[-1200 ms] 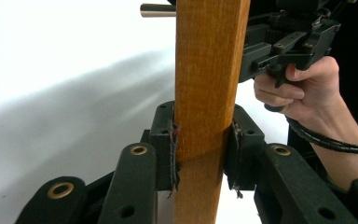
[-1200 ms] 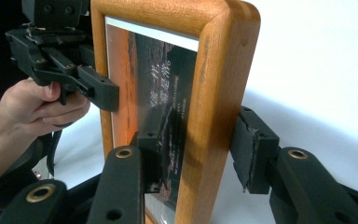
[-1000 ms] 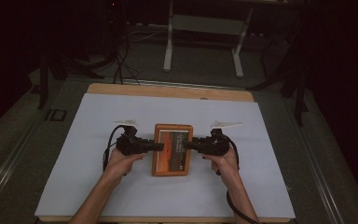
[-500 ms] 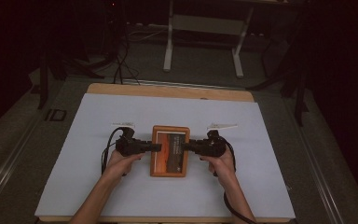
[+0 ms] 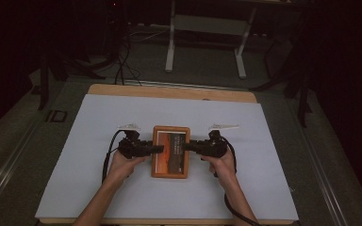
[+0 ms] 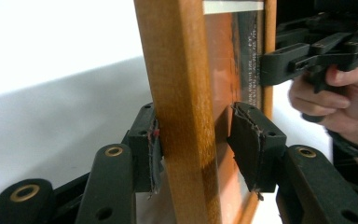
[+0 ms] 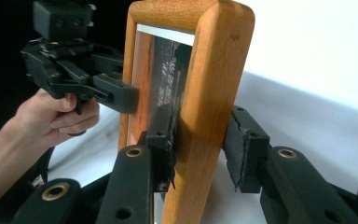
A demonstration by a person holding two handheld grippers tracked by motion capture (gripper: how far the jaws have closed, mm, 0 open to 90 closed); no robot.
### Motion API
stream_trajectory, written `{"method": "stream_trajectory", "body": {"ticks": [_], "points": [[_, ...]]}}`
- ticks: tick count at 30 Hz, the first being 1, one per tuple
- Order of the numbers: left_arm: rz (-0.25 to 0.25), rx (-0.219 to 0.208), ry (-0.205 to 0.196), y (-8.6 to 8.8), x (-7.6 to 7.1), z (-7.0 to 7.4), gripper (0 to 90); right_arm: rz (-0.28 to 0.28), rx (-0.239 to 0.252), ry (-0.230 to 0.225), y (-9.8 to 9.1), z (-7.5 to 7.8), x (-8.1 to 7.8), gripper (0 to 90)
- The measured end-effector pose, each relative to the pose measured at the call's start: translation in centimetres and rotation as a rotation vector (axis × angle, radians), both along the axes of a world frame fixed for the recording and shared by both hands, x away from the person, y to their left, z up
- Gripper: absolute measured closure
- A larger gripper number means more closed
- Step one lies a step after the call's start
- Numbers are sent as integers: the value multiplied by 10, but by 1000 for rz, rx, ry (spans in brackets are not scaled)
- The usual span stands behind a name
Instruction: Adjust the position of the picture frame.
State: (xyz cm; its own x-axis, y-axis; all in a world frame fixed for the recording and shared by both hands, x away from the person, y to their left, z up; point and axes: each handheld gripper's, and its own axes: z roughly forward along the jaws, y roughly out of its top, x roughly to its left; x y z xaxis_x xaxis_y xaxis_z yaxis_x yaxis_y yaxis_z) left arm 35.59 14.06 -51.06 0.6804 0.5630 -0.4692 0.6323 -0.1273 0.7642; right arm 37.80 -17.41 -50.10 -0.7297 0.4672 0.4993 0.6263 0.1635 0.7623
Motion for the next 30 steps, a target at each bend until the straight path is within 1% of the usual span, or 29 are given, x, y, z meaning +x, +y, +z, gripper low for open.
{"method": "stream_trajectory", "body": {"ticks": [1, 3, 4, 5, 7, 9, 10, 12, 13, 14, 17, 19, 23, 24, 28, 30], "points": [[12, 16, -12, 0, -1, 1, 548, -2, -4, 6, 0, 0, 1, 645], [57, 73, -57, -3, -5, 3, 536, -12, -32, 1, 0, -1, 3, 647], [74, 88, -64, -4, -6, 4, 526, -19, -46, 0, 1, -2, 4, 643], [84, 86, -52, -4, -6, 3, 523, -21, -43, 6, 1, -3, 5, 644], [90, 80, -44, -3, -4, 2, 526, -23, -33, 20, 1, -6, 8, 643], [109, 86, -48, -1, -3, 3, 536, -29, -36, 28, 1, -7, 9, 640], [131, 94, -53, -1, -3, 4, 546, -35, -39, 35, 1, -8, 9, 637], [136, 107, -33, -1, 0, 5, 565, -44, -43, 45, 1, -10, 10, 634], [137, 105, -26, -1, 1, 5, 565, -49, -40, 48, 1, -11, 11, 634], [137, 99, -19, -1, 2, 4, 566, -52, -38, 51, 1, -12, 11, 632], [132, 73, 8, 1, 7, -1, 566, -68, -61, 55, 2, -12, 11, 622], [129, 58, 24, 2, 10, -5, 565, -74, -68, 62, 3, -14, 12, 616], [112, 36, 59, 3, 18, -10, 564, -93, -59, 94, 2, -19, 14, 605], [116, 28, 67, 2, 19, -12, 562, -95, -57, 99, 1, -21, 14, 601], [122, 25, 93, 2, 22, -17, 551, -101, -61, 122, 3, -25, 17, 586], [134, 27, 120, 2, 24, -19, 543, -103, -66, 135, 4, -28, 17, 577]]}}
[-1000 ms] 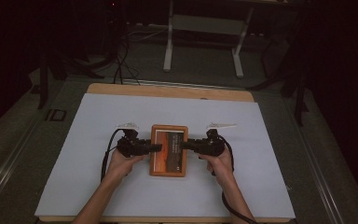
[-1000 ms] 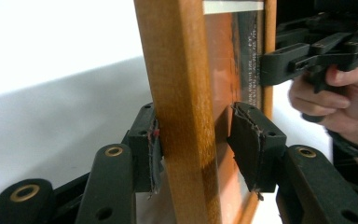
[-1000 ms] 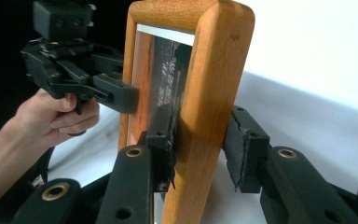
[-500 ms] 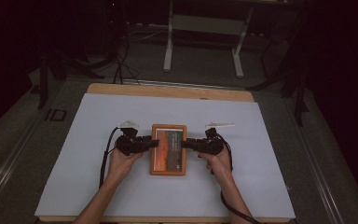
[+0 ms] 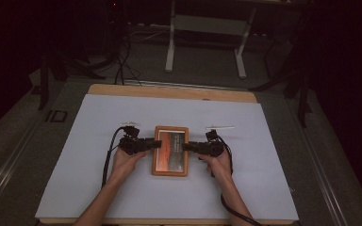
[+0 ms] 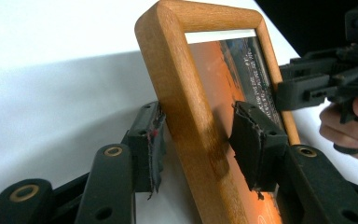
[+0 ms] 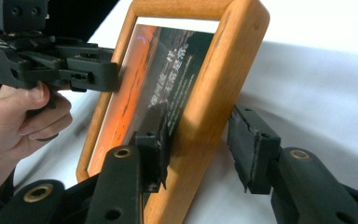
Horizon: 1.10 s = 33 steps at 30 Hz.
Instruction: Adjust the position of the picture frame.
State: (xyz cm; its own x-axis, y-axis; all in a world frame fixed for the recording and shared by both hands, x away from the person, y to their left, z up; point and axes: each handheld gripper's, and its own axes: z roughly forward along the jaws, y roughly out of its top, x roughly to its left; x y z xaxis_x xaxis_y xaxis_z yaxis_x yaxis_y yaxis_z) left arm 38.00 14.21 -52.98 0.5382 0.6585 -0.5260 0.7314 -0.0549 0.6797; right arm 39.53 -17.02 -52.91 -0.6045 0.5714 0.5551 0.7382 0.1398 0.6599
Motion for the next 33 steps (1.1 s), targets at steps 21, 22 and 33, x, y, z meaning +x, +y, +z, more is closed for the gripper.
{"method": "stream_trajectory", "body": {"ticks": [21, 22, 33], "points": [[3, 34, -16, -3, 1, -4, 486, -11, -40, 7, 4, -5, -3, 529], [8, 28, -25, -1, 1, -2, 486, -12, -51, 3, 5, -4, -3, 526], [69, 2, -93, 23, -14, 16, 479, -34, -108, -103, -1, 16, -13, 526]]}}
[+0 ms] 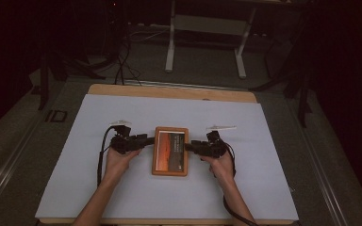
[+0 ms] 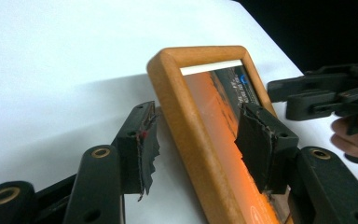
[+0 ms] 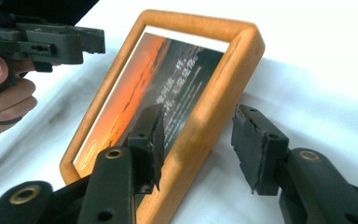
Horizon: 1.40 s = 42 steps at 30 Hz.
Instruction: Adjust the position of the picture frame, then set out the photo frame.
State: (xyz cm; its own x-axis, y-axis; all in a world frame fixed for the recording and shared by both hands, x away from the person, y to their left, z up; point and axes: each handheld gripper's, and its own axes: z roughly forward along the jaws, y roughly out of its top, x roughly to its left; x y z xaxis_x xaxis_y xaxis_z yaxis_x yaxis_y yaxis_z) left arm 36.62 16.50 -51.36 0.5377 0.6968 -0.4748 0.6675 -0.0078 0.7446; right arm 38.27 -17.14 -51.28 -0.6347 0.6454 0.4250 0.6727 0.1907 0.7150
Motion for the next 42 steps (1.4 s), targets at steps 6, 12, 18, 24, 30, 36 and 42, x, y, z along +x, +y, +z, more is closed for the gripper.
{"method": "stream_trajectory", "body": {"ticks": [6, 12, 18, 24, 30, 36, 42], "points": [[21, 66, -29, 0, -5, 3, 476, -16, -72, -87, -3, 11, -3, 483], [22, 167, -88, -7, -17, 15, 469, -57, -177, -183, -4, 23, -9, 462], [17, 168, -110, -7, -23, 23, 452, -67, -245, -236, 6, 32, -14, 453], [16, 176, -109, -7, -24, 24, 451, -41, -329, -290, 21, 38, -18, 472], [11, 183, -113, -8, -25, 25, 451, -17, -423, -324, 35, 42, -21, 484], [7, 188, -105, -9, -24, 23, 451, -9, -414, -321, 42, 46, -12, 614], [8, 191, -103, -9, -25, 23, 452, 7, -382, -298, 44, 47, -1, 783]]}}
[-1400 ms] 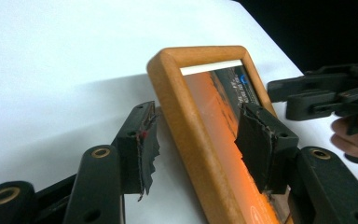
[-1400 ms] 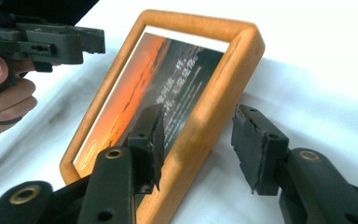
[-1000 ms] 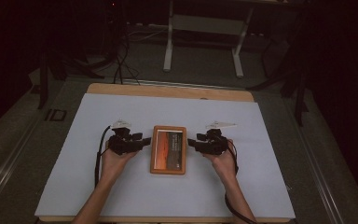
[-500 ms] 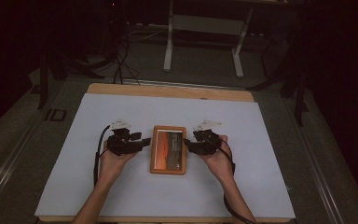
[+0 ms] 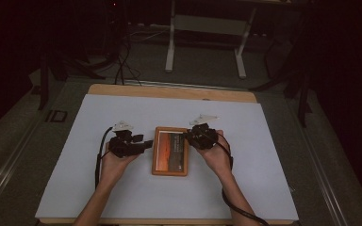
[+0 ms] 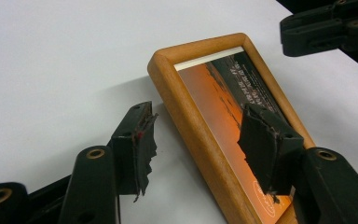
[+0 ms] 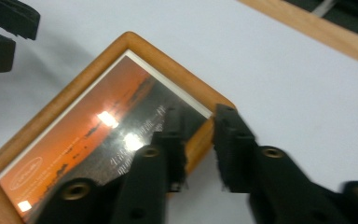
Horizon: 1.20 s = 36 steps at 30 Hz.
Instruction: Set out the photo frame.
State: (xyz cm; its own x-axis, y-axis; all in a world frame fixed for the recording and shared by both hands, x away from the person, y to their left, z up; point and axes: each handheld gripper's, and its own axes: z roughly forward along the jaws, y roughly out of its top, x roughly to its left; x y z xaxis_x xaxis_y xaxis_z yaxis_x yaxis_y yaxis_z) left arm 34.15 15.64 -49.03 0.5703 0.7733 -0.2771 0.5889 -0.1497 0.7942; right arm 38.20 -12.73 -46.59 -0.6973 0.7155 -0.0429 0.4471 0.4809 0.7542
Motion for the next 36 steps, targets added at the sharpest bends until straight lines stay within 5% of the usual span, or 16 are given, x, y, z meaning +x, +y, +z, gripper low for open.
{"method": "stream_trajectory", "body": {"ticks": [3, 19, 36], "points": [[4, 9, -9, -1, -1, 1, 452, -9, 12, 5, 3, -2, 6, 895], [3, 31, -17, -6, -4, 2, 434, -21, -50, -21, 19, -19, 24, 898], [3, 3, -6, -4, -4, 3, 435, -53, -20, 3, 10, -26, 29, 899]]}}
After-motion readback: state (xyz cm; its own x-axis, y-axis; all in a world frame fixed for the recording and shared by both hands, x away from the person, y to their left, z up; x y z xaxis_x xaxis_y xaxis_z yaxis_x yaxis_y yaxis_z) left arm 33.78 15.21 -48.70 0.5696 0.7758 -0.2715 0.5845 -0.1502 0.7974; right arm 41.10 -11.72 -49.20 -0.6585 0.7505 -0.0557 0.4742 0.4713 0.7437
